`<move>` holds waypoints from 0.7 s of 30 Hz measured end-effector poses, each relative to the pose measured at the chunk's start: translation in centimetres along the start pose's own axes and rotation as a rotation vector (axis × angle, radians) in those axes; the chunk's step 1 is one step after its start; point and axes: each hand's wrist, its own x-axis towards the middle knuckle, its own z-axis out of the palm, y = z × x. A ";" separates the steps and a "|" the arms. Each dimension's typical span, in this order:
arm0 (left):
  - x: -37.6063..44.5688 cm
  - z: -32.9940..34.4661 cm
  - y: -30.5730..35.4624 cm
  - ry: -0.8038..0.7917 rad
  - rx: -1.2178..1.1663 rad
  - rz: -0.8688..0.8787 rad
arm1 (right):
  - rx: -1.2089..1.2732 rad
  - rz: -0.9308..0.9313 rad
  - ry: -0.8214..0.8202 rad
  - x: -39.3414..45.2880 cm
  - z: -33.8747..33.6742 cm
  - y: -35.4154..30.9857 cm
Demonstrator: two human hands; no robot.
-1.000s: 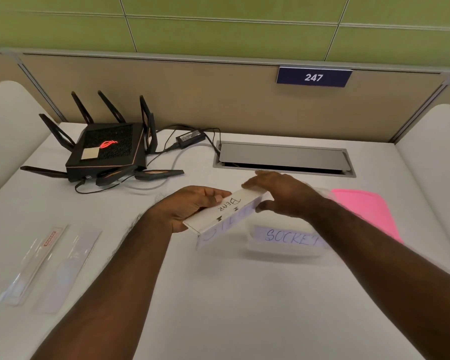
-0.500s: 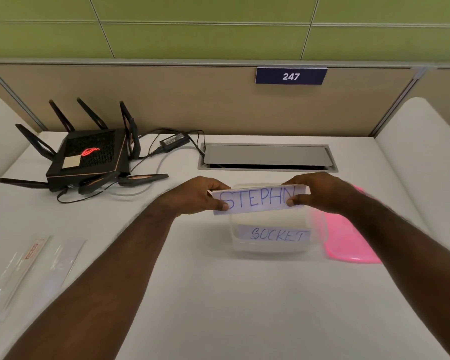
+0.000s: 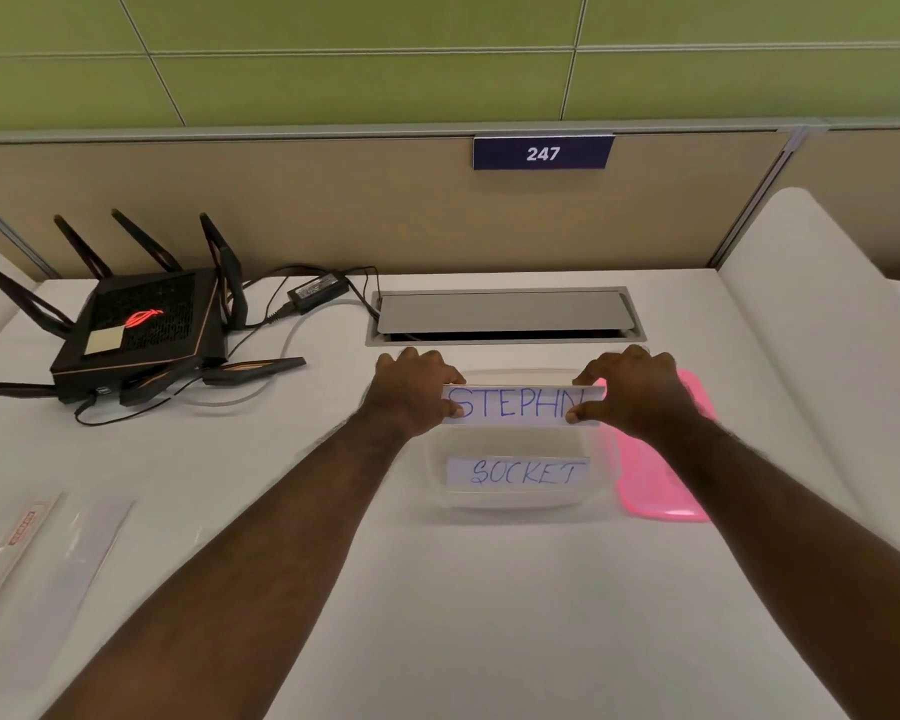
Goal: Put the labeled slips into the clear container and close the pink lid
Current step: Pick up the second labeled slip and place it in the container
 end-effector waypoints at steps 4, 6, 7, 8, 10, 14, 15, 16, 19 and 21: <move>0.7 1.5 1.0 0.025 0.176 0.016 | -0.122 -0.036 0.010 0.3 1.3 -0.4; 1.0 2.3 1.5 0.024 0.270 0.027 | -0.177 -0.067 0.014 0.5 2.0 -0.6; 1.1 2.7 1.8 0.021 0.307 0.030 | -0.201 -0.085 0.012 0.7 2.3 -0.6; 1.2 3.0 2.0 0.019 0.331 0.032 | -0.227 -0.104 0.014 0.8 2.6 -0.6; 1.3 3.7 2.5 0.013 0.360 0.028 | -0.276 -0.137 0.032 1.1 3.1 -0.7; 1.4 4.4 3.5 -0.040 0.420 0.003 | -0.373 -0.216 0.039 1.2 4.1 -1.3; 1.4 4.5 3.6 -0.050 0.425 -0.004 | -0.397 -0.219 0.026 1.2 4.3 -1.4; 1.5 4.7 3.7 -0.057 0.425 -0.011 | -0.416 -0.218 0.019 1.2 4.5 -1.5; 1.6 5.2 3.9 -0.076 0.436 -0.018 | -0.417 -0.209 0.029 1.3 5.1 -1.7; 1.9 5.5 4.1 -0.097 0.448 -0.026 | -0.454 -0.195 -0.002 1.4 5.7 -2.0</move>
